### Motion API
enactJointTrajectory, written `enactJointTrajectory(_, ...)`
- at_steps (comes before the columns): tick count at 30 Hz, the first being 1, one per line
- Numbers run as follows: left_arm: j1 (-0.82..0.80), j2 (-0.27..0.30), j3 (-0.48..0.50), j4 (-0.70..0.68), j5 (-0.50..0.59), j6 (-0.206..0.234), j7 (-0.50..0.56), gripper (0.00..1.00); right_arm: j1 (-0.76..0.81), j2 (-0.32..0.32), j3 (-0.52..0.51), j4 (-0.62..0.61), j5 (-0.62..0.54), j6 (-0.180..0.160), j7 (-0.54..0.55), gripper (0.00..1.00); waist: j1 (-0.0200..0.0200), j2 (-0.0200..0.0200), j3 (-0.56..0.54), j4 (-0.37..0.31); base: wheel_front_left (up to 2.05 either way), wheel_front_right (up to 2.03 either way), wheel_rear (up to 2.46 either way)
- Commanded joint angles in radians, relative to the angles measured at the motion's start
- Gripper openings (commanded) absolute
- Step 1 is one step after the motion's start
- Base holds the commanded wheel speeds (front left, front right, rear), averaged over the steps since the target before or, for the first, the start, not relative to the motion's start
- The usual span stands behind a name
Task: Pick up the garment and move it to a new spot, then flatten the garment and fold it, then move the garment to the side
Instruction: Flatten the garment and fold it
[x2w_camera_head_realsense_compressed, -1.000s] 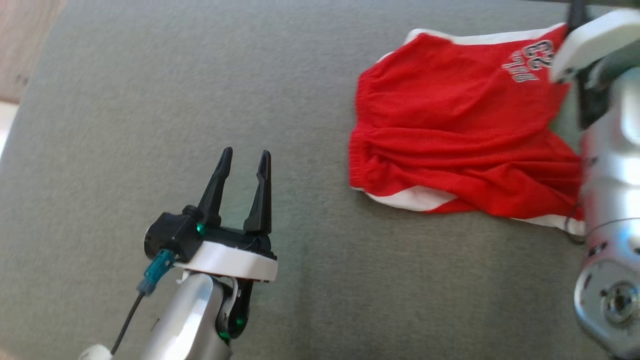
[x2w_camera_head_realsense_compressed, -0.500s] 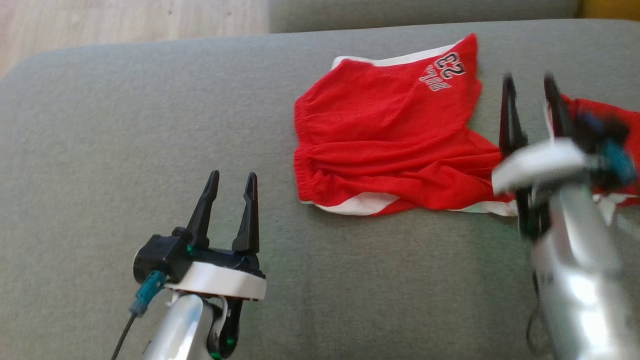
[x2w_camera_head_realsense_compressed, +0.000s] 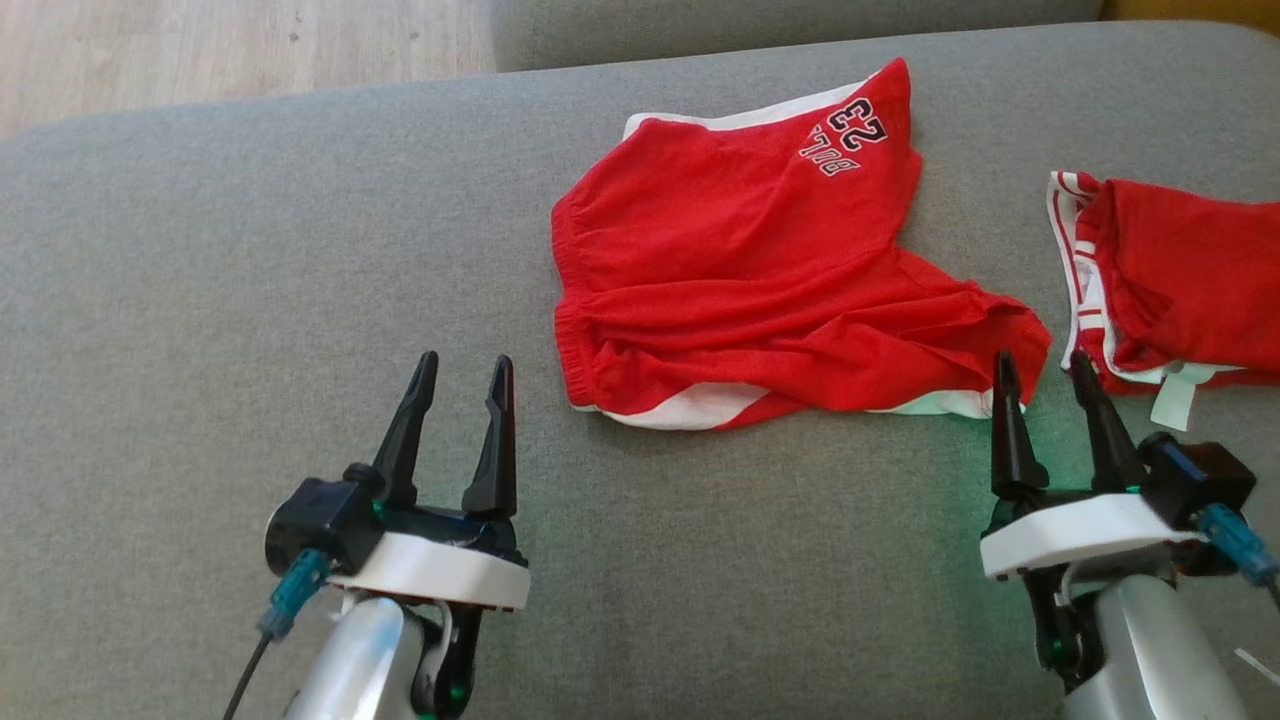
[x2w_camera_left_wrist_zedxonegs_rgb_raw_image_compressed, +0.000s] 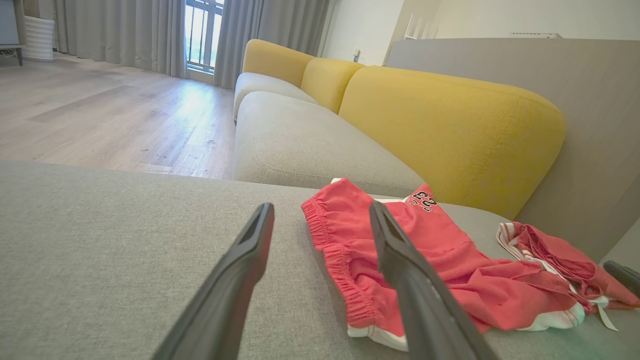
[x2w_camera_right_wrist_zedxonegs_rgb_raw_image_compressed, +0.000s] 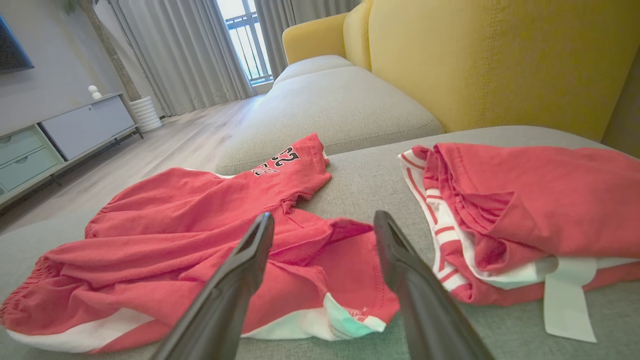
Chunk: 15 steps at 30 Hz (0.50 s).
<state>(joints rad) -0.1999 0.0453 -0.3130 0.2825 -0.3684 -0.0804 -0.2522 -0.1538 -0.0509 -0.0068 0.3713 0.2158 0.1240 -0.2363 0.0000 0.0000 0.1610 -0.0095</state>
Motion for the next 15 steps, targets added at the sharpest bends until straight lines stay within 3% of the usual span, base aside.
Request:
enactJointTrajectory(1, -0.022, 0.005, 0.037, -0.028, 0.008, -0.002, -0.010, 1.00, -0.016, 0.001, 0.026, -0.040, -0.001, 0.007, 0.001, 1.00, 0.0000, 0.0000, 0.001, -0.001, 0.00, 0.00, 0.00)
enactJointTrajectory(6, -0.027, 0.005, 0.035, -0.026, 0.010, -0.006, -0.010, 1.00, -0.005, 0.001, 0.008, -0.066, -0.020, 0.007, 0.029, 1.00, 0.0000, 0.0000, 0.009, -0.002, 0.00, 0.00, 0.00)
enactJointTrajectory(15, -0.043, 0.005, 0.019, -0.021, 0.008, -0.011, -0.010, 1.00, -0.003, 0.001, -0.038, -0.012, -0.161, 0.007, 0.146, 1.00, 0.0000, 0.0000, 0.043, 0.015, 0.00, 0.00, 0.00)
